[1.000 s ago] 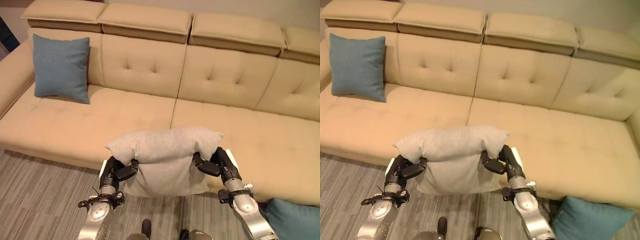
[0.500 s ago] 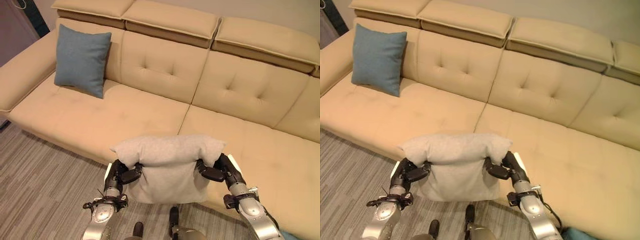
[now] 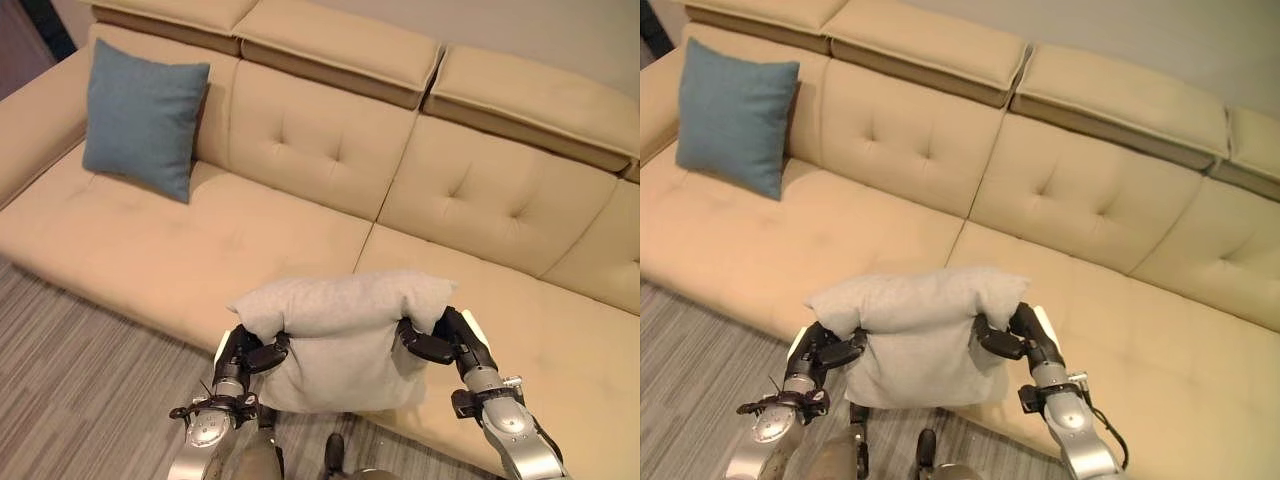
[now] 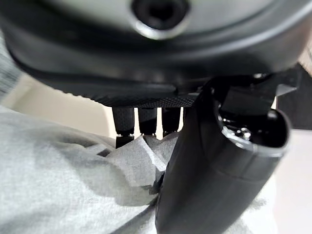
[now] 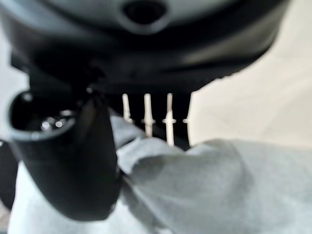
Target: Pick up all the scattered cushions and arrange them neatly on the sofa.
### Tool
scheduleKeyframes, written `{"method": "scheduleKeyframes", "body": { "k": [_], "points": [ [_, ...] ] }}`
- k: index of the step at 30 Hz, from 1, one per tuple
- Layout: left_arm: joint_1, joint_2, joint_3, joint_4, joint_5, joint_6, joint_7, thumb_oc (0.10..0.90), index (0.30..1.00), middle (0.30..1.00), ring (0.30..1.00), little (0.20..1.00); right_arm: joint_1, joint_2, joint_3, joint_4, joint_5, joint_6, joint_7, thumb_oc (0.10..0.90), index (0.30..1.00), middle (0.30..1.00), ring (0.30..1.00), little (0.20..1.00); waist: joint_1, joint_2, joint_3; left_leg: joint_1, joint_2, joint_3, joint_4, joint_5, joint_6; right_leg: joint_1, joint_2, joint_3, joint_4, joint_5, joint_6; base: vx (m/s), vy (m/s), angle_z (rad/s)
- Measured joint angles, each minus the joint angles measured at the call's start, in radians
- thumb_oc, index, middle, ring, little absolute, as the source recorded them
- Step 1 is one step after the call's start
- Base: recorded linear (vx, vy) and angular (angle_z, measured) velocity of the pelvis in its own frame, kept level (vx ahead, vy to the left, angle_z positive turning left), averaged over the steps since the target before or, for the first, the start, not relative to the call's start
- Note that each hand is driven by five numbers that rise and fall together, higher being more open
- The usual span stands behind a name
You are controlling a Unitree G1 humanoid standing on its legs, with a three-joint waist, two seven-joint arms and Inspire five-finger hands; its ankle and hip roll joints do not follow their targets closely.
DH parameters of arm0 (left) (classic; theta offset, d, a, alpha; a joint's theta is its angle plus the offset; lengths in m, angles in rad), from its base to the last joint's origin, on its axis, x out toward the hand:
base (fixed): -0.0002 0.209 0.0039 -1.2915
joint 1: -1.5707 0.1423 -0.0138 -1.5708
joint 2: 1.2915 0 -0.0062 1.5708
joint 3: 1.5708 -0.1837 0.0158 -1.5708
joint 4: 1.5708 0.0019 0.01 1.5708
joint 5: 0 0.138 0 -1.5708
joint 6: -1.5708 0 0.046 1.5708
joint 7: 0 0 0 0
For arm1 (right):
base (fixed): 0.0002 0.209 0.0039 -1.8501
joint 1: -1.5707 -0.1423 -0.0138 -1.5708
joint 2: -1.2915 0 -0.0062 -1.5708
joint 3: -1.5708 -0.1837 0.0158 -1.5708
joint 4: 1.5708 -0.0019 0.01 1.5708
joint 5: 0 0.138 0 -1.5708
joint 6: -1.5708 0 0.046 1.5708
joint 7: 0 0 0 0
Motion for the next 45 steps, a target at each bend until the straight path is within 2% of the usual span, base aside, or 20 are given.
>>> {"method": "scheduleKeyframes", "body": {
  "k": [3, 4, 5, 7, 8, 11, 14, 15, 16, 18, 19, 20, 21, 22, 24, 25, 26, 31, 38, 45],
  "points": [
    [-0.027, 0.060, 0.006, -0.013, 0.000, 0.000, 0.001, 0.400, 0.300, 0.300, 0.300, 0.300, -0.003, 0.053, 0.008, -0.003, -0.001, 0.002, 0.001, 0.400, 0.300, 0.300, 0.300, 0.300, -0.012, -0.010, -0.003, 0.092, -0.110, 0.073, -0.018, -0.040, 0.101, -0.057, -0.131, 0.036, 0.206, -0.092, 0.097, 0.21, 0.364, -0.69],
    [-0.043, 0.075, 0.028, -0.016, 0.000, 0.000, 0.002, 0.400, 0.300, 0.300, 0.300, 0.300, -0.021, 0.076, 0.014, -0.010, -0.002, 0.005, 0.003, 0.400, 0.300, 0.300, 0.300, 0.300, 0.003, -0.006, -0.002, 0.099, -0.121, 0.090, -0.018, -0.051, 0.115, -0.113, -0.151, 0.040, 0.320, -0.101, 0.114, 0.09, 0.258, -0.71],
    [-0.061, 0.087, 0.048, -0.015, 0.000, -0.001, 0.003, 0.400, 0.300, 0.300, 0.300, 0.300, -0.043, 0.098, 0.019, -0.010, -0.005, 0.007, 0.005, 0.400, 0.300, 0.300, 0.300, 0.300, 0.015, -0.007, -0.001, 0.111, -0.122, 0.112, -0.017, -0.060, 0.128, -0.242, -0.168, 0.061, 0.542, -0.102, 0.152, 0.11, 0.211, -0.60],
    [-0.063, 0.097, 0.058, -0.015, 0.000, -0.001, 0.004, 0.400, 0.300, 0.300, 0.300, 0.300, -0.054, 0.112, 0.029, -0.013, -0.006, 0.007, 0.004, 0.400, 0.300, 0.300, 0.300, 0.300, 0.014, -0.007, -0.001, 0.148, -0.138, 0.131, -0.019, -0.071, 0.141, -0.314, -0.212, 0.050, 0.654, -0.116, 0.189, 0.12, 0.117, -0.28],
    [-0.052, 0.092, 0.063, -0.019, 0.000, -0.004, 0.004, 0.400, 0.300, 0.300, 0.300, 0.300, -0.060, 0.103, 0.040, -0.012, -0.006, 0.007, 0.003, 0.400, 0.300, 0.300, 0.300, 0.300, 0.015, 0.003, -0.002, 0.174, -0.132, 0.150, -0.033, -0.095, 0.121, -0.332, -0.220, -0.005, 0.620, -0.128, 0.194, 0.08, 0.066, -0.48],
    [-0.011, 0.079, 0.085, -0.023, -0.001, -0.017, 0.005, 0.400, 0.300, 0.300, 0.300, 0.300, -0.066, 0.097, 0.058, -0.009, -0.007, 0.007, 0.006, 0.400, 0.300, 0.300, 0.300, 0.300, 0.057, -0.009, -0.011, 0.194, -0.138, 0.175, -0.046, -0.109, 0.129, -0.333, -0.164, -0.159, 0.447, -0.078, 0.131, 0.07, -0.049, -0.27],
    [-0.012, 0.066, 0.077, -0.022, -0.001, -0.016, 0.003, 0.400, 0.300, 0.300, 0.300, 0.300, -0.056, 0.086, 0.049, -0.005, -0.009, 0.008, 0.007, 0.400, 0.300, 0.300, 0.300, 0.300, 0.039, -0.011, -0.012, 0.186, -0.143, 0.133, -0.034, -0.111, 0.125, -0.265, -0.079, -0.098, 0.339, -0.072, 0.111, 0.06, -0.099, 0.40],
    [-0.010, 0.055, 0.067, -0.022, -0.001, -0.015, 0.003, 0.400, 0.300, 0.300, 0.300, 0.300, -0.056, 0.065, 0.047, -0.005, -0.009, 0.007, 0.006, 0.400, 0.300, 0.300, 0.300, 0.300, 0.039, -0.010, -0.013, 0.171, -0.145, 0.121, -0.006, -0.119, 0.111, -0.231, -0.064, -0.105, 0.276, -0.052, 0.025, 0.05, -0.081, 0.40],
    [-0.005, 0.054, 0.059, -0.022, -0.001, -0.015, 0.003, 0.400, 0.300, 0.300, 0.300, 0.300, -0.054, 0.053, 0.045, 0.000, -0.009, 0.007, 0.005, 0.400, 0.300, 0.300, 0.300, 0.300, 0.040, -0.006, -0.013, 0.162, -0.140, 0.110, 0.022, -0.123, 0.102, -0.211, -0.057, -0.107, 0.248, -0.038, 0.006, 0.02, -0.058, 0.27],
    [-0.009, 0.046, 0.032, -0.019, -0.001, -0.012, 0.002, 0.400, 0.300, 0.300, 0.300, 0.300, -0.057, 0.022, 0.032, 0.001, -0.008, 0.007, 0.002, 0.400, 0.300, 0.300, 0.300, 0.300, 0.052, -0.027, -0.011, 0.042, -0.144, 0.093, 0.270, -0.132, 0.069, -0.194, -0.081, -0.091, 0.204, -0.028, -0.029, 0.03, 0.021, -0.08],
    [-0.007, 0.033, 0.029, -0.019, -0.001, -0.012, 0.003, 0.400, 0.300, 0.300, 0.300, 0.300, -0.055, 0.021, 0.028, 0.000, -0.007, 0.008, -0.001, 0.400, 0.300, 0.300, 0.300, 0.300, 0.063, -0.041, -0.009, -0.049, -0.149, 0.016, 0.387, -0.170, 0.021, -0.169, -0.096, -0.064, 0.156, 0.000, -0.041, 0.12, 0.108, -0.45],
    [-0.008, 0.029, 0.028, -0.021, -0.002, -0.011, 0.003, 0.400, 0.300, 0.300, 0.300, 0.300, -0.051, 0.023, 0.027, 0.001, -0.007, 0.008, -0.006, 0.400, 0.300, 0.300, 0.300, 0.300, 0.057, -0.036, -0.011, -0.047, -0.110, -0.114, 0.296, -0.170, 0.007, -0.141, -0.076, -0.043, 0.105, 0.021, -0.029, 0.12, 0.113, -0.59],
    [-0.016, 0.016, 0.027, -0.022, -0.002, -0.011, 0.006, 0.400, 0.300, 0.300, 0.300, 0.300, -0.051, 0.023, 0.026, 0.001, -0.006, 0.008, -0.017, 0.400, 0.300, 0.300, 0.300, 0.300, 0.038, -0.030, -0.014, -0.049, -0.040, -0.200, 0.170, -0.127, -0.046, -0.136, -0.054, -0.026, 0.085, 0.032, -0.017, 0.16, 0.169, -0.76],
    [-0.016, 0.012, 0.015, -0.021, -0.003, -0.011, 0.010, 0.400, 0.300, 0.300, 0.300, 0.300, -0.051, 0.022, 0.012, 0.002, -0.006, 0.008, -0.019, 0.400, 0.300, 0.300, 0.300, 0.300, 0.033, -0.017, -0.020, -0.010, -0.005, -0.203, 0.092, -0.102, -0.068, -0.133, -0.044, -0.010, 0.072, 0.048, -0.008, 0.15, 0.159, -0.67],
    [-0.024, 0.006, -0.011, -0.022, -0.003, -0.006, 0.015, 0.400, 0.300, 0.300, 0.300, 0.300, -0.046, 0.012, -0.008, 0.000, -0.008, 0.009, -0.024, 0.400, 0.300, 0.300, 0.300, 0.300, 0.004, 0.008, -0.024, 0.048, 0.007, -0.144, 0.027, -0.088, -0.048, -0.119, -0.035, -0.006, 0.054, 0.066, -0.004, 0.11, 0.116, -0.41],
    [-0.023, -0.002, -0.030, -0.025, -0.003, -0.004, 0.023, 0.400, 0.300, 0.300, 0.300, 0.300, -0.046, -0.005, -0.016, -0.001, -0.008, 0.009, -0.029, 0.400, 0.300, 0.300, 0.300, 0.300, -0.007, 0.042, -0.031, 0.093, 0.015, -0.122, -0.008, -0.054, -0.023, -0.114, -0.016, -0.001, 0.049, 0.064, 0.004, 0.10, 0.089, -0.47],
    [-0.045, 0.007, -0.043, -0.030, -0.002, -0.002, 0.024, 0.400, 0.300, 0.300, 0.300, 0.300, -0.045, 0.003, -0.021, -0.005, -0.012, 0.013, -0.051, 0.400, 0.300, 0.300, 0.300, 0.300, -0.020, 0.028, -0.030, 0.118, -0.001, -0.088, -0.047, -0.035, -0.012, -0.120, -0.044, 0.009, 0.048, 0.065, 0.035, 0.12, 0.108, -0.57],
    [-0.098, 0.033, -0.034, -0.032, -0.002, 0.000, 0.054, 0.400, 0.300, 0.300, 0.300, 0.300, -0.068, 0.024, 0.003, -0.014, -0.040, 0.014, -0.079, 0.400, 0.300, 0.300, 0.300, 0.300, -0.017, 0.019, -0.027, 0.140, -0.058, -0.027, -0.047, -0.036, -0.011, -0.088, -0.103, 0.037, -0.020, 0.097, 0.081, 0.04, 0.049, -0.30],
    [-0.207, 0.045, -0.026, -0.030, -0.002, -0.001, 0.142, 0.400, 0.300, 0.300, 0.300, 0.300, -0.224, 0.025, 0.046, 0.011, -0.073, 0.020, -0.158, 0.400, 0.300, 0.300, 0.300, 0.300, -0.017, 0.022, -0.024, 0.125, -0.043, 0.022, -0.048, -0.054, 0.013, -0.119, -0.088, 0.071, -0.024, 0.112, 0.080, -0.05, 0.002, -0.17],
    [-0.605, 0.092, -0.079, 0.128, -0.002, -0.008, 0.252, 0.400, 0.300, 0.300, 0.300, 0.300, -0.590, 0.013, 0.073, 0.182, -0.076, 0.021, -0.317, 0.400, 0.300, 0.300, 0.300, 0.300, -0.027, 0.030, -0.018, -0.035, -0.036, 0.054, -0.047, -0.008, 0.016, -0.300, -0.081, 0.107, -0.023, 0.175, 0.078, -0.13, -0.029, -0.18]
  ]
}}
